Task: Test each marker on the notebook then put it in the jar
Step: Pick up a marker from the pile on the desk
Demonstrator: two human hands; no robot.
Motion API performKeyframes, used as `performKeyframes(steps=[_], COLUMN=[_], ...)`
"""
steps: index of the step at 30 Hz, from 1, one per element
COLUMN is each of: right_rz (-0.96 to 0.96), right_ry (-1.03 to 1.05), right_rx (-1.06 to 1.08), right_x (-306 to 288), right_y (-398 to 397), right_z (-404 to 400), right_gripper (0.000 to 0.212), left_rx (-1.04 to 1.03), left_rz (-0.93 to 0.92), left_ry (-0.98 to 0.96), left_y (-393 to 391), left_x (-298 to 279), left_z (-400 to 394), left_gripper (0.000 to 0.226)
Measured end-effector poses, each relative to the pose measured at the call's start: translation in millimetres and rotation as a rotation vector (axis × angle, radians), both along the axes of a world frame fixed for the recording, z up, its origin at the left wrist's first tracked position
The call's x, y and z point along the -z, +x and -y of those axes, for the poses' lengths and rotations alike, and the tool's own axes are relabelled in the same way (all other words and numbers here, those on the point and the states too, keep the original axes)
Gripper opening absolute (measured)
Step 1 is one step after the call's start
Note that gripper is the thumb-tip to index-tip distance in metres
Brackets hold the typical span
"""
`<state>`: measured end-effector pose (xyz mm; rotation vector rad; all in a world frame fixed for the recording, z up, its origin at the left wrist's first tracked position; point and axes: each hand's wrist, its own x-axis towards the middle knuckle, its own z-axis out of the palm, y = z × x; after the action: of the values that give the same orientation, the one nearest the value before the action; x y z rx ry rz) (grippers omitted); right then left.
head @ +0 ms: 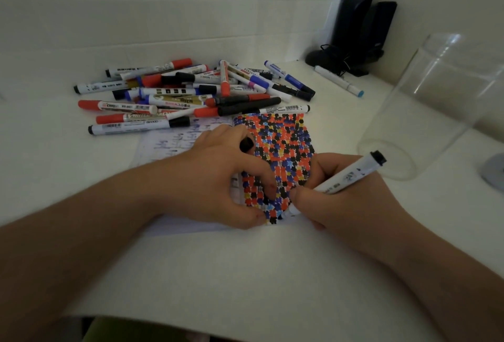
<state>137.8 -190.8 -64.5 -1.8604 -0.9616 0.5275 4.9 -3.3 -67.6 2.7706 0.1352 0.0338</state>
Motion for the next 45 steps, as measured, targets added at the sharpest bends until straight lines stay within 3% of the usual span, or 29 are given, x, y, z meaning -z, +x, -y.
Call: performKeyframes(steps=[9,18,45], right_rz=[-0.038,0.062,-0.023], right_ry=[-0.001,-0.009,0.033], right_rx=[0.004,-0.004,0.022], right_x=[-2.5,1.4,2.1], right_y=[-0.6,0.4,1.8], right_z=[0.9,0.7,-0.2], right_gripper=[0.032,0.03,0.031], left_rx=[-0.018,-0.019,-0.024], left_rz=[-0.034,-0.023,-0.05], left_ry=[-0.014,0.001,-0.027], left_y=[-0.8,-0.6,-2.3], left_x=[-2.9,-1.6,-3.6], left_z=[1.6,1.1,1.9], left_gripper=[0.051,0.051,0.052])
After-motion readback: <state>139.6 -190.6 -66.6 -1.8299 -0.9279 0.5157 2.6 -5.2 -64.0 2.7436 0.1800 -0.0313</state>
